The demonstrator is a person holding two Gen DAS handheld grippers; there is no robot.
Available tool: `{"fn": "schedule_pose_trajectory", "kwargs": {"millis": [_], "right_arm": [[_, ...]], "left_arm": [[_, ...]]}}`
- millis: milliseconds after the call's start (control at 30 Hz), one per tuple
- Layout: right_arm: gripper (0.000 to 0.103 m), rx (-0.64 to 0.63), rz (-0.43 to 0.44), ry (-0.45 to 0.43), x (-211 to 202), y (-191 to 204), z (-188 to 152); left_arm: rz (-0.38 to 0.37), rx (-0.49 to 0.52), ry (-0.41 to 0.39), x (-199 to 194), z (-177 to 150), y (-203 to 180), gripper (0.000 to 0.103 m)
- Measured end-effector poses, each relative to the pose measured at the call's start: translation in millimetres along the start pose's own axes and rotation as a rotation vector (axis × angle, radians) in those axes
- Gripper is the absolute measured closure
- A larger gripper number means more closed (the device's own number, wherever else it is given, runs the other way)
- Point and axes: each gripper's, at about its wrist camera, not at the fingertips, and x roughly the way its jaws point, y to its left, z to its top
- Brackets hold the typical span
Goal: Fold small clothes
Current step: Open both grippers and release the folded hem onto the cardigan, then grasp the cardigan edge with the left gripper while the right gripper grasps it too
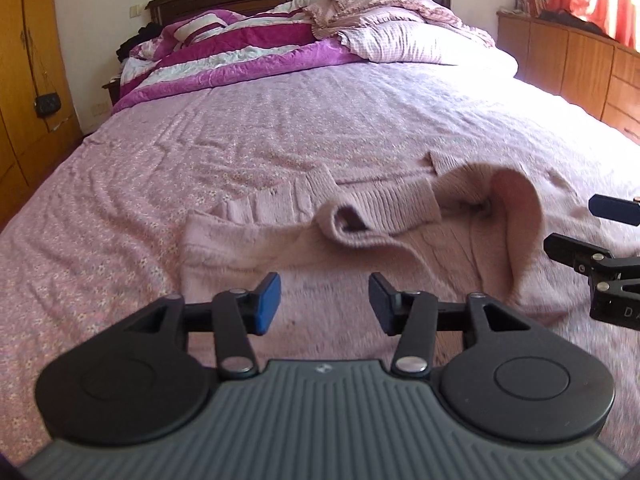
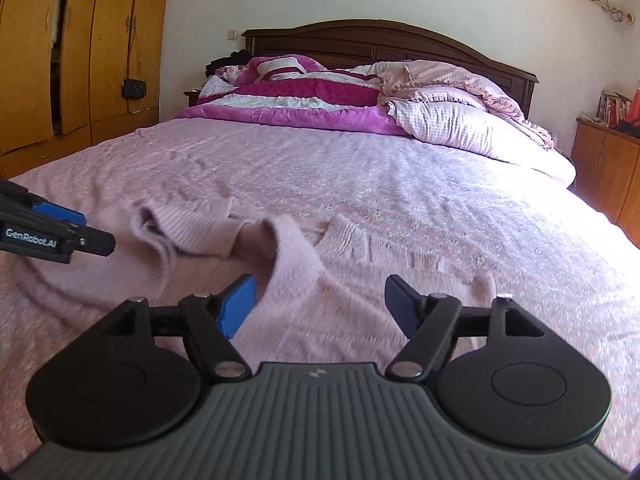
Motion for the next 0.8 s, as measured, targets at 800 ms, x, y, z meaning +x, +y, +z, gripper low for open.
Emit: {"fn": "schedule_pose_trajectory", "kwargs": {"millis": [800], "right_arm": [[0.021, -0.105, 0.068, 0.024, -13.2, 34.1, -31.2]], "left_arm": [[-0.033, 0.215, 0.011, 14.4, -31.2, -36.5, 0.049]]}}
